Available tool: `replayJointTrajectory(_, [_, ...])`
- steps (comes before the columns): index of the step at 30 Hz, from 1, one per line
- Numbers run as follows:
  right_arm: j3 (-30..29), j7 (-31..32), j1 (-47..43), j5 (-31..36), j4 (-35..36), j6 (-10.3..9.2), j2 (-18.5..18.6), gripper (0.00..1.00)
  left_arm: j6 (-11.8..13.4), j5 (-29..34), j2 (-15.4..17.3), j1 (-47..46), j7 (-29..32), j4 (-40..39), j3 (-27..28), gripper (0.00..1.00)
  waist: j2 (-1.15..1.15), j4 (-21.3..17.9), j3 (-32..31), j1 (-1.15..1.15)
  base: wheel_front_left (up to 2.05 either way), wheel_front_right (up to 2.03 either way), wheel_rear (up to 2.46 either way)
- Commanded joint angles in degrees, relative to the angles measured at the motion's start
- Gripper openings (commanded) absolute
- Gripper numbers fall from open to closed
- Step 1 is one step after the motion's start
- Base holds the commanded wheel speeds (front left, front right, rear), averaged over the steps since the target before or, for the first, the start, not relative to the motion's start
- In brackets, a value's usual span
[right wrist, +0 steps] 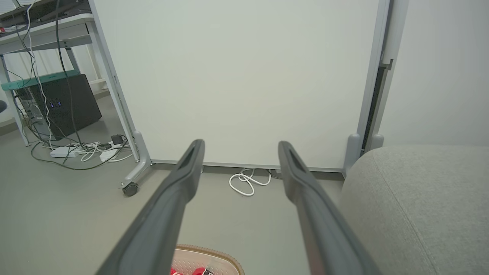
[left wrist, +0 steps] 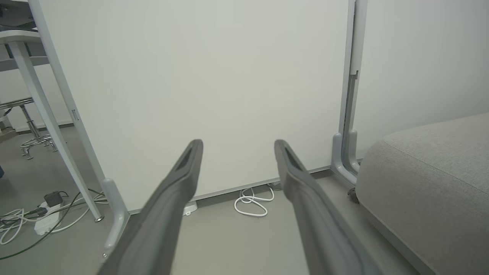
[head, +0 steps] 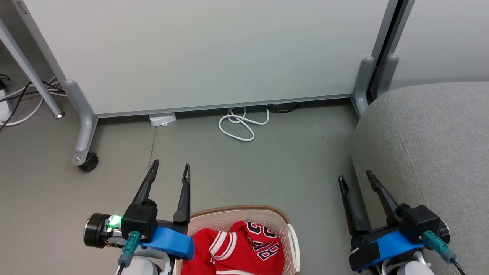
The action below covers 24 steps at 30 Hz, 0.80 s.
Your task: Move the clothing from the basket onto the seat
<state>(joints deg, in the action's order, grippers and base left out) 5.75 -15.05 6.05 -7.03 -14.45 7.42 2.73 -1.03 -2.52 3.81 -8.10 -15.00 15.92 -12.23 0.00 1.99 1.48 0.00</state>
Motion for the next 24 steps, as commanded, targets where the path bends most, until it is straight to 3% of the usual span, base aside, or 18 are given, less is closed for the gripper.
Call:
replayJointTrajectory(1, [-0.2, -0.2, 0.9, 0.0, -0.3, 0.12, 0.3, 1.00, 0.0, -0.2, 0.0, -0.7, -0.3, 0.4, 0.1, 1.00, 0.00, 0.0, 0.0, 0.00, 0.00, 0.00, 0.00])
replayJointTrajectory(24, [-0.1, -0.2, 2.0, -0.3, -1.3, 0.12, 0.3, 1.00, -0.6, -0.6, -0.3, -2.3, -0.3, 3.5, 0.4, 1.00, 0.00, -0.6, 1.9, 0.00, 0.00, 0.00, 0.00])
